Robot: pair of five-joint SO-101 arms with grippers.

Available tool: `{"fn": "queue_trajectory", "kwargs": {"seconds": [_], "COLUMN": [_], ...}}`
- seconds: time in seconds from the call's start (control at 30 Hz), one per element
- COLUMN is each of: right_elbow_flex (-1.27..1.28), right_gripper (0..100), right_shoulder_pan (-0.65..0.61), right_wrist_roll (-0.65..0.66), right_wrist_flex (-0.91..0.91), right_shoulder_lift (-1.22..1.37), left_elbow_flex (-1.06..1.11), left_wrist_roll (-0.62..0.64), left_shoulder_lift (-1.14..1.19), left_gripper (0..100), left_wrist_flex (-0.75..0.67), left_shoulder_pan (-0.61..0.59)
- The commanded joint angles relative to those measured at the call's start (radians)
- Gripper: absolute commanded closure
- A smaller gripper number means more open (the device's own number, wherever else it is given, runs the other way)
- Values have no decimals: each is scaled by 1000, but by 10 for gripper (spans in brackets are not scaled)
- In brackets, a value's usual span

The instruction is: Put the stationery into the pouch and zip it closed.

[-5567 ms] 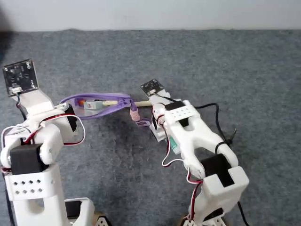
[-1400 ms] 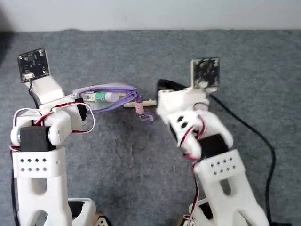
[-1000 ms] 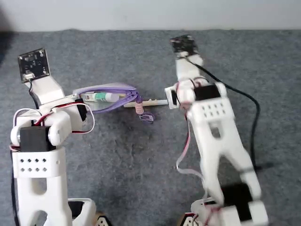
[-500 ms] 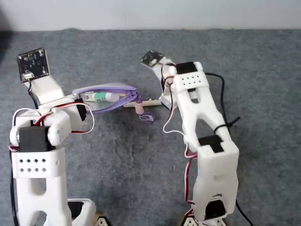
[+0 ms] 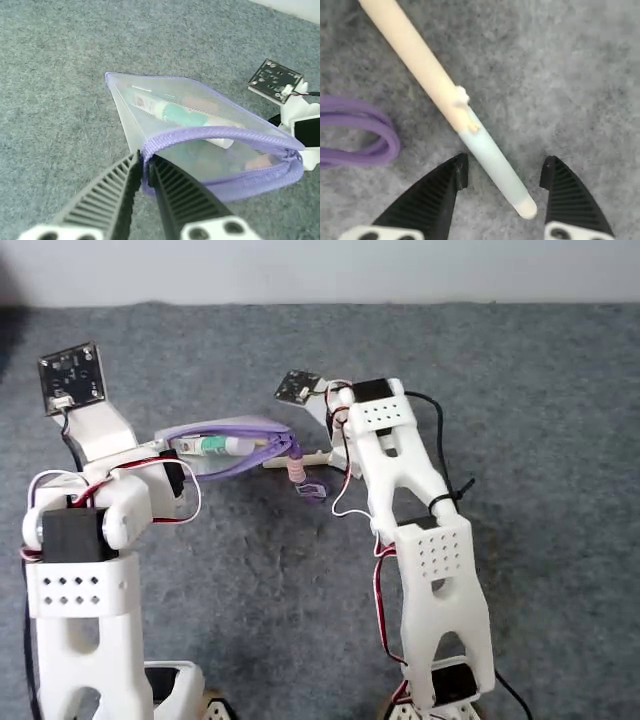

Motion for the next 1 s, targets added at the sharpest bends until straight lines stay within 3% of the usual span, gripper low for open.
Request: {"fn": "queue_trajectory", "kwargs": {"seconds": [0.0,0.1,0.2,0.33,0.7,0.97], "right_elbow_flex": [-48,-48,-49,-49,-49,-48], "right_gripper": [827,991,944,992,991,969], "right_shoulder_pan": [-4,2,27,64,177,237], "right_wrist_roll": [9,9,8,-17,-121,-117], "right_wrist_flex": [13,15,54,140,392,414], "right_shoulder_lift": [8,10,8,7,-107,-140], "left_elbow_flex": [-42,-42,-44,-44,-44,-44], "left_wrist_roll": [-5,-6,-6,-6,-8,-8], "left_shoulder_lift": [-2,-2,-2,-2,-2,0], "left_gripper": [989,989,989,989,989,989], "left_wrist_flex": [3,3,3,3,0,0], "left_shoulder_pan": [-3,-3,-3,-3,3,3]}}
